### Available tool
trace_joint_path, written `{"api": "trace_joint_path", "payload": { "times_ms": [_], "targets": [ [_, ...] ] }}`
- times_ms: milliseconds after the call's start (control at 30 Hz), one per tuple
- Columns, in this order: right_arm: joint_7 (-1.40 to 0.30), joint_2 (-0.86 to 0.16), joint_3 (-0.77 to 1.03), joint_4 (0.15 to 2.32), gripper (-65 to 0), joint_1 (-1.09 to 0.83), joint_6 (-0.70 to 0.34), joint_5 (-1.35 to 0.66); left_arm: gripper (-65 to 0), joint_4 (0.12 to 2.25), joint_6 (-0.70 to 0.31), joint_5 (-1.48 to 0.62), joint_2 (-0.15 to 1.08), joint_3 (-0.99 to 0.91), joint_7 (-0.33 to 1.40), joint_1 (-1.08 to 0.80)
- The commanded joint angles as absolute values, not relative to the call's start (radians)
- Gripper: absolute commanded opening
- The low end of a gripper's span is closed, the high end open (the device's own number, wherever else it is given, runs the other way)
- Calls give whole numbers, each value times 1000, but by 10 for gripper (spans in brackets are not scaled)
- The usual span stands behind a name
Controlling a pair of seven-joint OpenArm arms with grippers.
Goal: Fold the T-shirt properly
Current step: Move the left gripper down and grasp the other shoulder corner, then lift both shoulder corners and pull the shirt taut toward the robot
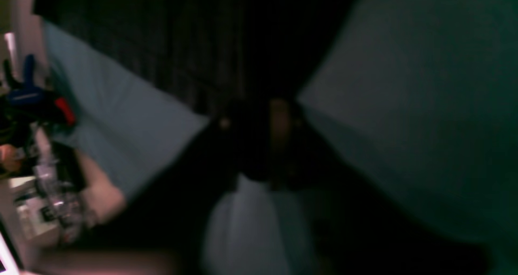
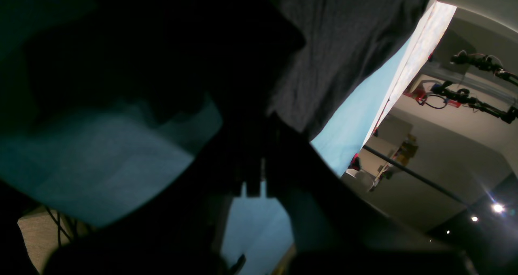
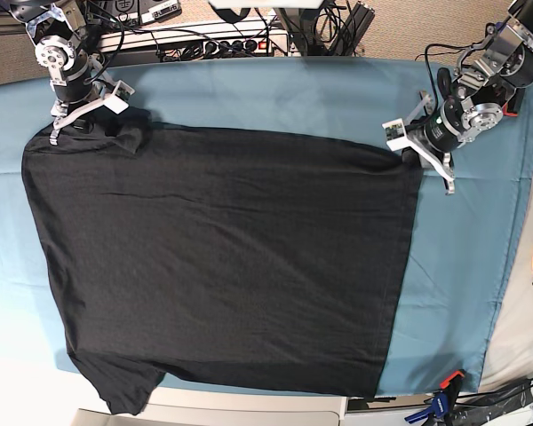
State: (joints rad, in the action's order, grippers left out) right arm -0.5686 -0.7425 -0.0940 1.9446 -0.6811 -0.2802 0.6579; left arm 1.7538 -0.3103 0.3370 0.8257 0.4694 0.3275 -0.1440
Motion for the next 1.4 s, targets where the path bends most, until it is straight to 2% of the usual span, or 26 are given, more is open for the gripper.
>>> {"api": "trace_joint_path", "payload": {
  "times_ms": [0, 467, 800, 1000, 1367],
  "targets": [
    [-576, -759, -85, 1960, -650, -678, -264, 671, -650, 1748, -342, 324, 839, 469, 366, -149],
    [-584, -759, -85, 1960, -650, -679, -264, 670, -650, 1814, -337, 223, 840, 469, 381, -150],
    [-614, -759, -85, 1967, -650, -691, -264, 672, -650, 1873, -338, 223, 856, 469, 440, -162],
    [-629, -759, -85, 2038, -650, -756, -263, 676, -650, 1991, -322, 223, 932, 468, 473, -223],
    [-653, -759, -20, 2133, -650, -915, -264, 708, -650, 2155, -292, 257, 942, 468, 563, -351]
  ]
}}
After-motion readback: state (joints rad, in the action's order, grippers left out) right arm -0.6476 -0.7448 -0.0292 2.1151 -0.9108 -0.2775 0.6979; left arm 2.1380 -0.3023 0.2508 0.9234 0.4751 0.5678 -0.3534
